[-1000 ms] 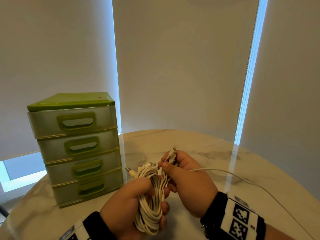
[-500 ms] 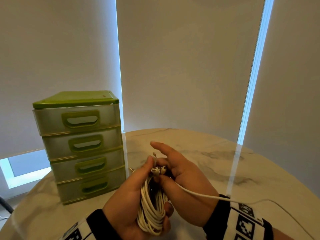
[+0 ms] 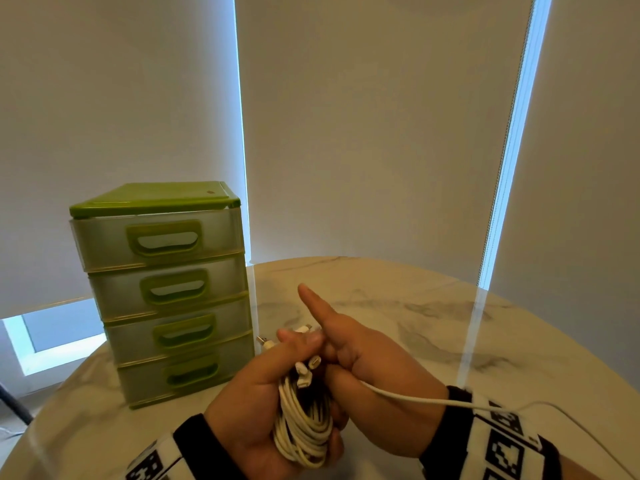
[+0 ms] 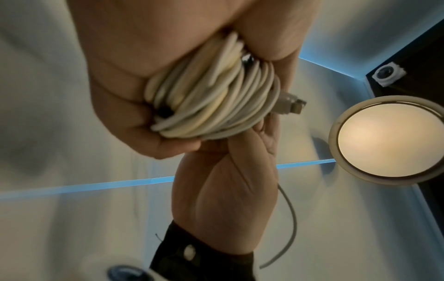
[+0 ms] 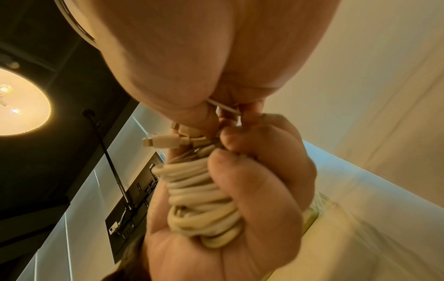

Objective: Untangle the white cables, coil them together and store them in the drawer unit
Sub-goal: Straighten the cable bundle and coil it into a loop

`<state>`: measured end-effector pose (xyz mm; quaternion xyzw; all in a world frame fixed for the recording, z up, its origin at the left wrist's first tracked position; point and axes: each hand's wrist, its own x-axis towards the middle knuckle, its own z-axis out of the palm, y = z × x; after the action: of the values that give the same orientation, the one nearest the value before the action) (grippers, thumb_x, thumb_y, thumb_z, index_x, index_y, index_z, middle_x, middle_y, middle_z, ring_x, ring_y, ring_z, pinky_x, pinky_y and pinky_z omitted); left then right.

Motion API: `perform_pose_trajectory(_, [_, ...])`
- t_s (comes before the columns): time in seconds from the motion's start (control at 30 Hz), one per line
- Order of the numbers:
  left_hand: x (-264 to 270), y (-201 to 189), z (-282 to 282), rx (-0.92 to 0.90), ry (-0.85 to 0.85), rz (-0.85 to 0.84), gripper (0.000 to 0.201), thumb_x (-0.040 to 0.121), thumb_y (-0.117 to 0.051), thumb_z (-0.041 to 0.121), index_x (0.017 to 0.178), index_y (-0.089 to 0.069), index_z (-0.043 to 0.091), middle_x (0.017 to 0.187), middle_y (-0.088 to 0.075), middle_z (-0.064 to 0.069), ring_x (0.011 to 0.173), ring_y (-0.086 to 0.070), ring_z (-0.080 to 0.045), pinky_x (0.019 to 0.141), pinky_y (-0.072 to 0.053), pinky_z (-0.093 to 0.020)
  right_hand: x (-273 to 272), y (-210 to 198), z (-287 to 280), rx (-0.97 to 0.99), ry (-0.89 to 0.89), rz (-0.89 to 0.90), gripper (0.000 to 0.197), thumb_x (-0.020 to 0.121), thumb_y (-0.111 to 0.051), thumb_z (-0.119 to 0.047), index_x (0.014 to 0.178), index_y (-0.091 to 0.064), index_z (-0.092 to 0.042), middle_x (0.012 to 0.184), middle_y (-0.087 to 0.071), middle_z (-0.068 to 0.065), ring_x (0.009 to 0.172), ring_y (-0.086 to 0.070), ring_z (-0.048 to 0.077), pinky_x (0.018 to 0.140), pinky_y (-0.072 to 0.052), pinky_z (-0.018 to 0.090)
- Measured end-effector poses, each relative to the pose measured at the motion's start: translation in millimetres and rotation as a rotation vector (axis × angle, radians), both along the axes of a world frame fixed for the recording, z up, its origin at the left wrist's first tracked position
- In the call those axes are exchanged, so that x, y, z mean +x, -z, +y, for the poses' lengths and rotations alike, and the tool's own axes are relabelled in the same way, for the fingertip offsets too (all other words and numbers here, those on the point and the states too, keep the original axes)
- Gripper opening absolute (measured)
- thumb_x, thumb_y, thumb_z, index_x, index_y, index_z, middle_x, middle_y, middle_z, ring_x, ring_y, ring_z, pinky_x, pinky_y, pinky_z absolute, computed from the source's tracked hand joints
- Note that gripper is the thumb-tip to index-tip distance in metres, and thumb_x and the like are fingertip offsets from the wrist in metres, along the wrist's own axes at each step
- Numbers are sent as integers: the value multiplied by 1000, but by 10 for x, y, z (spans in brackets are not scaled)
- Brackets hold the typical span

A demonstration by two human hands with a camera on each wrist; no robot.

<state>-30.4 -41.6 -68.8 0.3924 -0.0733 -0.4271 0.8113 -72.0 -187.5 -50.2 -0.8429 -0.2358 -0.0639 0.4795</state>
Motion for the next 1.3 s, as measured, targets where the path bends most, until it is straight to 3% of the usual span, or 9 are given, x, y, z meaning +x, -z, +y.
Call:
perform_pose_trajectory(0.27, [36,46,35,-21,49,-149,62,50,-74,16,108,-68,-6,74,-55,-24,58,-56,-33,58,-44,-36,51,56,-38,249,96,-56,80,78,-64,6,134,-44,-48,105,-60,-19,78,-66,36,64,-58,59])
perform_pose_trajectory(0.43, [44,47,-8,-29,-153,-192,48,48,-55,1,96,-60,-3,71,-49,-20,53,-52,-31,53,-40,-34,165,86,-82,359,257,-110,38,60,-80,-29,95,-66,-37,86,-61,-2,72,-60,12,68,-56,33])
perform_pose_trajectory(0.6, [157,34,32,-97,-338,-198,41,50,-52,-2,88,-55,15,74,-52,-11,57,-49,-26,56,-38,-33,186,-10,-174,503,293,174,39,71,-69,-47,84,-63,-11,63,-53,3,60,-44,23,49,-35,29])
perform_pose_trajectory(0.77, [183,75,-25,-61,-535,-238,26,60,-52,-6,74,-59,14,69,-49,-12,57,-47,-24,55,-37,-29,-67,-224,-84,-215,82,433,47,71,-71,-63,104,-64,-31,79,-69,-6,65,-61,8,64,-46,24])
perform_pose_trajectory(0.9, [269,72,26,4,-649,-317,28,72,-56,1,54,-66,21,65,-50,-11,56,-47,-23,58,-35,-29,-377,-487,-34,-205,-143,266,20,85,-71,-37,103,-71,-29,82,-71,-4,73,-62,2,74,-50,21])
perform_pose_trajectory(0.97, [257,62,30,-14,-642,-361,16,59,-58,3,64,-66,17,70,-50,-13,57,-49,-23,59,-36,-31,-387,-502,-45,127,14,-31,8,83,-70,-30,91,-73,-30,81,-72,-3,75,-65,5,73,-52,23])
perform_pose_trajectory(1.03, [261,93,23,-37,-620,-382,26,55,-55,0,73,-66,14,76,-54,-13,64,-51,-25,61,-39,-35,-278,-405,-119,52,317,-212,15,88,-64,-33,101,-67,-40,93,-68,-13,87,-63,2,78,-49,21])
perform_pose_trajectory(1.17, [275,99,3,-30,-614,-430,33,45,-59,-1,69,-70,19,80,-57,-12,69,-51,-27,64,-40,-37,-49,-214,-215,-477,368,60,19,96,-50,-29,107,-65,-36,84,-65,-15,80,-59,-4,84,-50,23])
perform_pose_trajectory(1.3, [260,108,-5,68,-652,-495,20,49,-61,5,64,-69,16,77,-53,-15,72,-48,-29,63,-40,-37,-65,-164,20,106,279,240,20,99,-50,-22,96,-68,-15,62,-56,-2,46,-50,9,52,-47,27])
